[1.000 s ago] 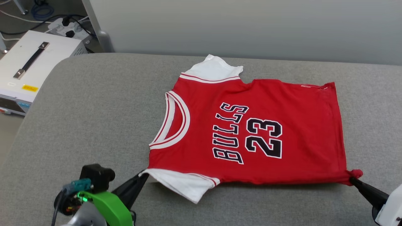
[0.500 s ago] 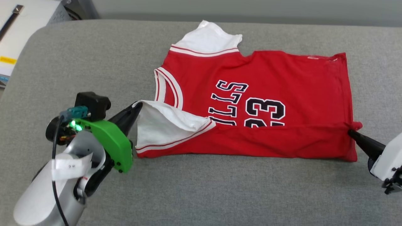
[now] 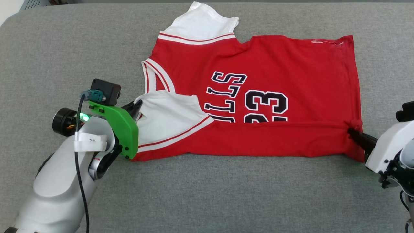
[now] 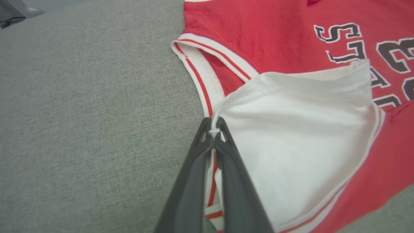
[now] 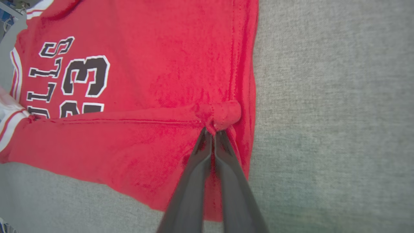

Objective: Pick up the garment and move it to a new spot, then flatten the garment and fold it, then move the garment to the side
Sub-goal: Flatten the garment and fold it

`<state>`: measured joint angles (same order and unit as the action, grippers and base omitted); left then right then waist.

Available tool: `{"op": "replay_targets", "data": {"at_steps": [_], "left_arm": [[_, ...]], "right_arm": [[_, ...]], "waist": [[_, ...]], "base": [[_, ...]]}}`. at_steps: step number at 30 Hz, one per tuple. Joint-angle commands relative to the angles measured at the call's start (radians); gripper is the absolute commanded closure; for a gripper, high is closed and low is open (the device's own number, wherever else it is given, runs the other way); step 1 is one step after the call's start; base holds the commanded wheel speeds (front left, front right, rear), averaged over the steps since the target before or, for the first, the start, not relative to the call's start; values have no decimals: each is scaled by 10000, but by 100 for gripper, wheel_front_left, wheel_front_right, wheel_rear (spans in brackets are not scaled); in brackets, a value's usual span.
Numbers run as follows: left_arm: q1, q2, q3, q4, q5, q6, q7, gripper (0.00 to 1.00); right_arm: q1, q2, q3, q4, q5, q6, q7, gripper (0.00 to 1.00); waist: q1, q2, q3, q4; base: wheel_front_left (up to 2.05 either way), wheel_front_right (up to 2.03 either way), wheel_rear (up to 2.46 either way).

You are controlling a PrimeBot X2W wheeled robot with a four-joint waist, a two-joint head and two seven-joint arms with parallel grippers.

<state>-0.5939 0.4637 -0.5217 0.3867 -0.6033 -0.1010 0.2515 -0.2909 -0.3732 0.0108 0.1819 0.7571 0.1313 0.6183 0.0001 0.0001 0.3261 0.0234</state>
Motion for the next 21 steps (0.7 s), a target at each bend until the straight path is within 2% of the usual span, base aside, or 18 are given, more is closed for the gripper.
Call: {"op": "replay_targets", "data": {"at_steps": [1, 6, 12, 16, 21], "left_arm": [[-306, -135, -21, 256, 123, 118, -168, 0], [-464, -449, -72, 1018, 286, 250, -786, 0], [-185, -633, 351, 1317, -53, 472, -1645, 0], [273, -658, 807, 857, -483, 707, -2077, 0], [1315, -695, 1122, -299, -964, 1148, -2106, 0]], "right_arm": [[-287, 61, 72, 83, -161, -6, -183, 0], [-424, 83, 247, 192, -96, -6, -563, 0], [-176, -269, 411, -174, -175, -6, -1159, 0], [192, -598, 667, -695, -633, -6, -1545, 0], [761, -617, 507, -1275, -1338, -6, -1631, 0]], "waist": [[-1, -1, -37, -9], [-1, -1, -332, 18], [-1, -1, -925, 103], [-1, -1, -1254, 180], [-1, -1, -1505, 256]], "base": [[0, 0, 0], [0, 0, 0], [0, 0, 0], [0, 0, 0], [0, 0, 0]]}}
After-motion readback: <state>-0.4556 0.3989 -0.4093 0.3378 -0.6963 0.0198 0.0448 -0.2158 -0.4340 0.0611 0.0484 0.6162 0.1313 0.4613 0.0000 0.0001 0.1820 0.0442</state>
